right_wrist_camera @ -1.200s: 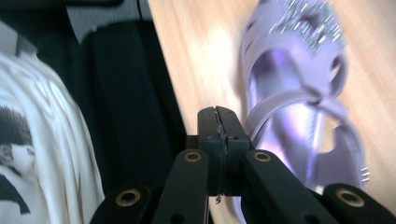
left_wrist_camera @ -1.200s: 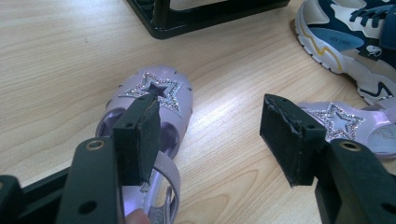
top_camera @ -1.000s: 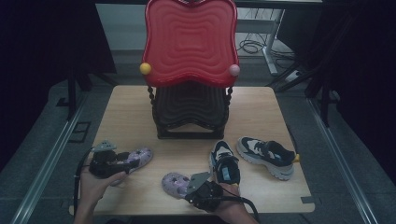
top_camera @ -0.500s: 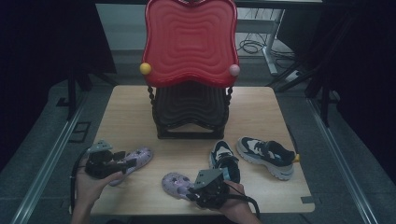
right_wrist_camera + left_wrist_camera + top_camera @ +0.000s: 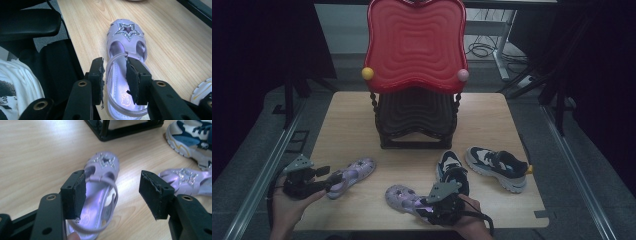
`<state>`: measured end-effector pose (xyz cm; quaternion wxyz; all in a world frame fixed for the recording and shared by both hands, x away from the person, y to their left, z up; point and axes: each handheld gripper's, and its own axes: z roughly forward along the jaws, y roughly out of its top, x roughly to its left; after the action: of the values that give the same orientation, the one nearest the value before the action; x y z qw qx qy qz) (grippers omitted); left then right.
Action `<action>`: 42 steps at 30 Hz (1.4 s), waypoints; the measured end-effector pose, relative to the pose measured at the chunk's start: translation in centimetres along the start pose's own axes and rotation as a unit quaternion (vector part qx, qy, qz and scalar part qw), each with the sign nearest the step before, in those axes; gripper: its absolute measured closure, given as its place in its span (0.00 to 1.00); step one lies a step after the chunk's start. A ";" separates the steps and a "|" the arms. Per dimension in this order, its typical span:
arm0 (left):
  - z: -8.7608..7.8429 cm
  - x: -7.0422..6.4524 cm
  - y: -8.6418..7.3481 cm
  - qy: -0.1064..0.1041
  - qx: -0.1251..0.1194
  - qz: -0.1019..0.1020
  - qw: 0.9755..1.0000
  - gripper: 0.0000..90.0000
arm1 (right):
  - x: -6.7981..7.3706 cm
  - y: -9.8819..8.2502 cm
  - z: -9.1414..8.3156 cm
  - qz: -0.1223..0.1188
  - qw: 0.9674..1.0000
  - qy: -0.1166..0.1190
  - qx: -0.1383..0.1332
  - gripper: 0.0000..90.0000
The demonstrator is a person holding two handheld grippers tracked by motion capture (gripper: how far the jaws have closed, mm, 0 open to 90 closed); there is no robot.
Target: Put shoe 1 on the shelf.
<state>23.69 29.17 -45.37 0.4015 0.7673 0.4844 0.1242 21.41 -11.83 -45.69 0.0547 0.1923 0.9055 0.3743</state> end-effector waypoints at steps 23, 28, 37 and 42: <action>4.8 -0.1 -1.6 -0.010 0.087 0.050 0.995 0.79 | 0.0 -0.7 -0.1 0.009 1.000 -0.003 -0.005 0.72; 5.0 0.0 -1.6 -0.013 0.096 0.051 0.994 0.92 | 0.1 -0.5 0.1 0.009 1.000 -0.006 0.011 0.73; 5.0 0.1 -1.6 -0.013 0.097 0.047 0.994 0.95 | 0.5 0.6 1.8 0.002 0.997 0.000 0.073 0.76; 4.9 0.2 -1.6 -0.014 0.094 0.043 0.995 0.95 | 0.4 0.9 3.1 -0.002 0.995 -0.002 0.104 0.79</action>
<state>25.58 27.21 -49.79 0.3286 0.8235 0.4546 0.0847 22.02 -9.04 -47.23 0.0367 0.1956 0.9398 0.2779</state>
